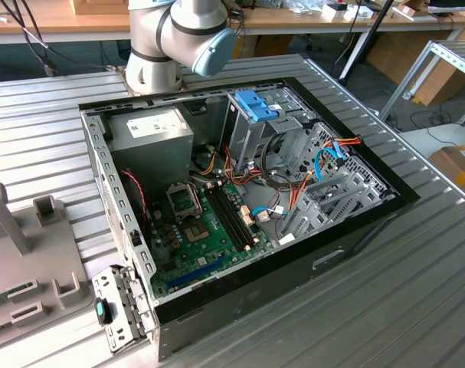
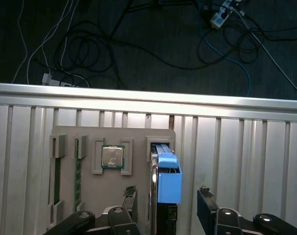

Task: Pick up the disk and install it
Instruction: 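Pick up the disk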

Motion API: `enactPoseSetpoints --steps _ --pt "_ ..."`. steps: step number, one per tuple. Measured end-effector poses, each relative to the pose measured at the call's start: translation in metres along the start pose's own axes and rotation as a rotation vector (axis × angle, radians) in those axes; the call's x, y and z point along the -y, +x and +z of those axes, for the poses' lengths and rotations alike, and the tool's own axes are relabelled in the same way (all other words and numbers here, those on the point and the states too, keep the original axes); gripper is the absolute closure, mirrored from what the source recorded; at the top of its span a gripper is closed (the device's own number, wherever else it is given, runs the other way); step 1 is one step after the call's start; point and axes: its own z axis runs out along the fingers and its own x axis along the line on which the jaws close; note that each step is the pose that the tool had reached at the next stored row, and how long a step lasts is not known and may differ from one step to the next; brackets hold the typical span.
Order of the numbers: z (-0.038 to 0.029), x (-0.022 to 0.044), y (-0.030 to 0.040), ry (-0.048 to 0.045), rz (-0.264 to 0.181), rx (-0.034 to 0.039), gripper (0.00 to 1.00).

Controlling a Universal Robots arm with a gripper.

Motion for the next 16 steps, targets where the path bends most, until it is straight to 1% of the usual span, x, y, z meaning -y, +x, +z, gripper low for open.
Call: enactPoseSetpoints --steps 11,14,15,16 --pt "0.0002 0.0000 0.0000 0.0000 0.000 0.0000 0.40" --pt "0.0035 0.0001 0.0000 0.0001 0.000 0.0000 0.40" --pt "0.0039 0.0001 0.0000 0.0001 0.000 0.0028 0.40" --pt "0.0042 0.0001 0.0000 0.0012 -0.001 0.0198 0.40"
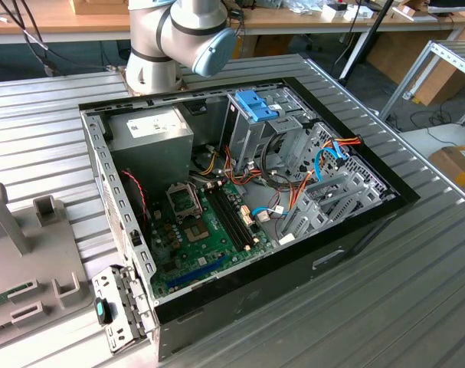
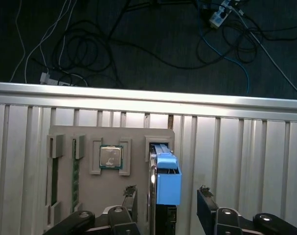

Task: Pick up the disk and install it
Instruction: 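Pick up the disk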

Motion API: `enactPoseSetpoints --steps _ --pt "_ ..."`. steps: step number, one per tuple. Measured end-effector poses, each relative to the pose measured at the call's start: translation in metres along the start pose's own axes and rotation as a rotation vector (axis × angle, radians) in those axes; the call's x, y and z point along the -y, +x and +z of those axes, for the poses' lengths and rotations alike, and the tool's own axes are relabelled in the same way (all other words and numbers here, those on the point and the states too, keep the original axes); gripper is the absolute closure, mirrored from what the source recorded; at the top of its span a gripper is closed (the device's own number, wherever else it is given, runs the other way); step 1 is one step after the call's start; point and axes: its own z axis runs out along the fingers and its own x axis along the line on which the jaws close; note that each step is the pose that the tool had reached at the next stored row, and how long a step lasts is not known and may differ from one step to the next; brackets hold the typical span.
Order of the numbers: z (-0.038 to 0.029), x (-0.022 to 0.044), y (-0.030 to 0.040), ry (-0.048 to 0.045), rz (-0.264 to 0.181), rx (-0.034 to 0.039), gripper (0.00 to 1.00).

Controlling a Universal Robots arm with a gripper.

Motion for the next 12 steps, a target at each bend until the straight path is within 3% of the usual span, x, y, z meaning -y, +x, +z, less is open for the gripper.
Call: enactPoseSetpoints --steps 1,3,7,12 --pt "0.0000 0.0000 -0.0001 0.0003 0.000 0.0071 0.40" --pt "0.0008 0.0001 0.0000 0.0008 0.000 0.0115 0.40" --pt "0.0059 -0.0008 0.0001 0.0004 0.000 0.0114 0.40" --pt "0.0066 -0.0026 -0.0001 0.0008 0.000 0.0116 0.40"
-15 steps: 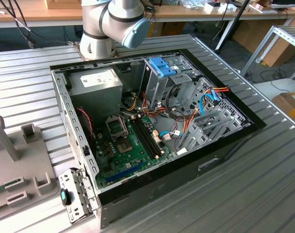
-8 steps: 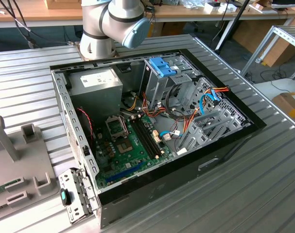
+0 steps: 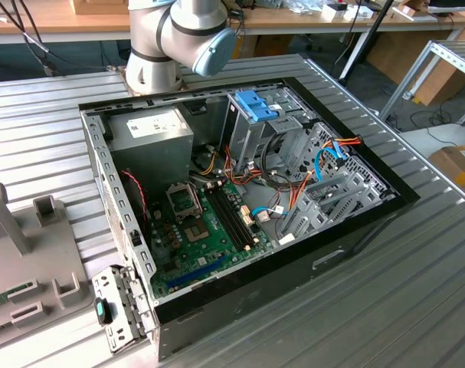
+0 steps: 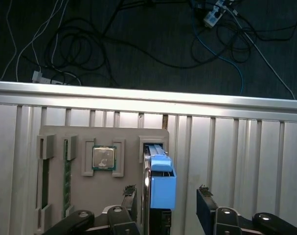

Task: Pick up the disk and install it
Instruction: 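Pick up the disk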

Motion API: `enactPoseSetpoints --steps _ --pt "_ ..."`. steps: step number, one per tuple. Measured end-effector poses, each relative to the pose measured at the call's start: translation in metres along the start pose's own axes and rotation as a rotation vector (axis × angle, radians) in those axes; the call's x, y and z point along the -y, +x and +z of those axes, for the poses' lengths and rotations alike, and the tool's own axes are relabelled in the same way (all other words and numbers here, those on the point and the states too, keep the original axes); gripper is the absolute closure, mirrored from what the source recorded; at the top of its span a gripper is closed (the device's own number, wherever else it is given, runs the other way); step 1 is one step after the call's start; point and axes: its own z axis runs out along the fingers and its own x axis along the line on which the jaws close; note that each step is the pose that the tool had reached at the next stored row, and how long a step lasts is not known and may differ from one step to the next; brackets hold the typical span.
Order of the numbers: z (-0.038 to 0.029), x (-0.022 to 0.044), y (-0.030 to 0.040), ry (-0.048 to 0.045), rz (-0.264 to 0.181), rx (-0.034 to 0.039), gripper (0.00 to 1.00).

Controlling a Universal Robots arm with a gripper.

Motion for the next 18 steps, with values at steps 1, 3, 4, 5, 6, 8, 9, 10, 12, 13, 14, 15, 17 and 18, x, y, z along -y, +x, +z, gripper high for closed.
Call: enactPoseSetpoints --steps 1,3,4,5,6,8,9,10,12,13,14,15,17,18 --pt "0.0011 -0.0017 0.0000 0.0000 0.000 0.0000 0.40" --pt "0.0056 -0.0021 0.0002 -0.0002 0.000 -0.0001 0.40" --pt "0.0081 -0.0020 0.0002 0.0000 0.000 0.0000 0.40" --pt "0.0098 -0.0020 0.0002 -0.0001 0.000 0.0000 0.40" --pt "0.0114 -0.0019 0.0002 0.0000 0.000 0.0000 0.40" --pt "0.0138 -0.0019 0.0003 -0.0001 0.000 -0.0001 0.40" --pt "0.0148 -0.0019 0.0003 0.0000 0.000 -0.0001 0.40" --pt "0.0159 -0.0019 0.0003 0.0000 0.000 -0.0001 0.40" --pt "0.0174 -0.0020 0.0004 -0.0003 0.000 0.0000 0.40" --pt "0.0185 -0.0021 0.0005 -0.0001 0.000 0.0004 0.40" --pt "0.0196 -0.0021 0.0009 0.0000 0.000 0.0008 0.40" --pt "0.0208 -0.0023 0.0021 -0.0001 -0.001 0.0013 0.40" --pt "0.0216 -0.0024 0.0031 0.0014 -0.002 0.0013 0.40" --pt "0.0230 -0.0025 0.0040 0.0042 -0.002 0.0014 0.40"
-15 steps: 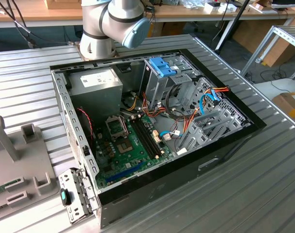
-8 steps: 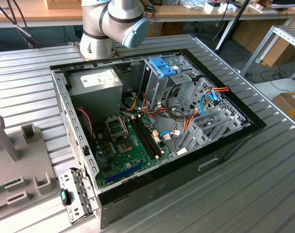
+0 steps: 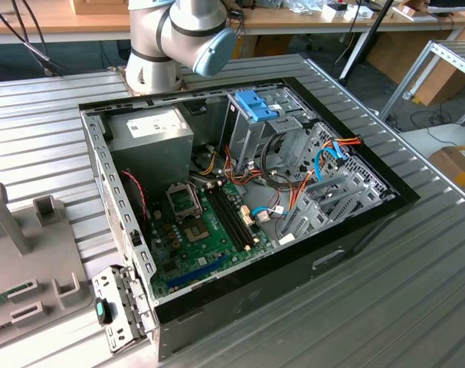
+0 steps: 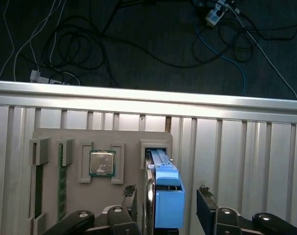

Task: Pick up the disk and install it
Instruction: 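Pick up the disk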

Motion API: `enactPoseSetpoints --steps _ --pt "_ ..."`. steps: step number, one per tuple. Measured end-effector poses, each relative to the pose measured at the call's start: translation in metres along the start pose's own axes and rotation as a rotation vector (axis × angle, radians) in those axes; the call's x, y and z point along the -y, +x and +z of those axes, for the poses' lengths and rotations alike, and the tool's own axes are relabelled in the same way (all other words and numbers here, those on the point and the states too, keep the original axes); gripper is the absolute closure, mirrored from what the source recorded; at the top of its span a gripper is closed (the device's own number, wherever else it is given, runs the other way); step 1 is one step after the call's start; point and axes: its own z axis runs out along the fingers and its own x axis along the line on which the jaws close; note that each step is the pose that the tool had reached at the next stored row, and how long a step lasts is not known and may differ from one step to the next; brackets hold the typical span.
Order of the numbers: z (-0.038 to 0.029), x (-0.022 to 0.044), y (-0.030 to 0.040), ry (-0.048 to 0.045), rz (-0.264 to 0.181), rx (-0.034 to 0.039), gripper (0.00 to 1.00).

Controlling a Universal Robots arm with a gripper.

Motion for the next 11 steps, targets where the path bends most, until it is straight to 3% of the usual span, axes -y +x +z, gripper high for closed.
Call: enactPoseSetpoints --steps 1,11 --pt "0.0004 -0.0002 0.0003 0.0028 -0.001 0.0039 0.40" --pt "0.0016 -0.0002 0.0004 0.0034 -0.001 0.0040 0.40"
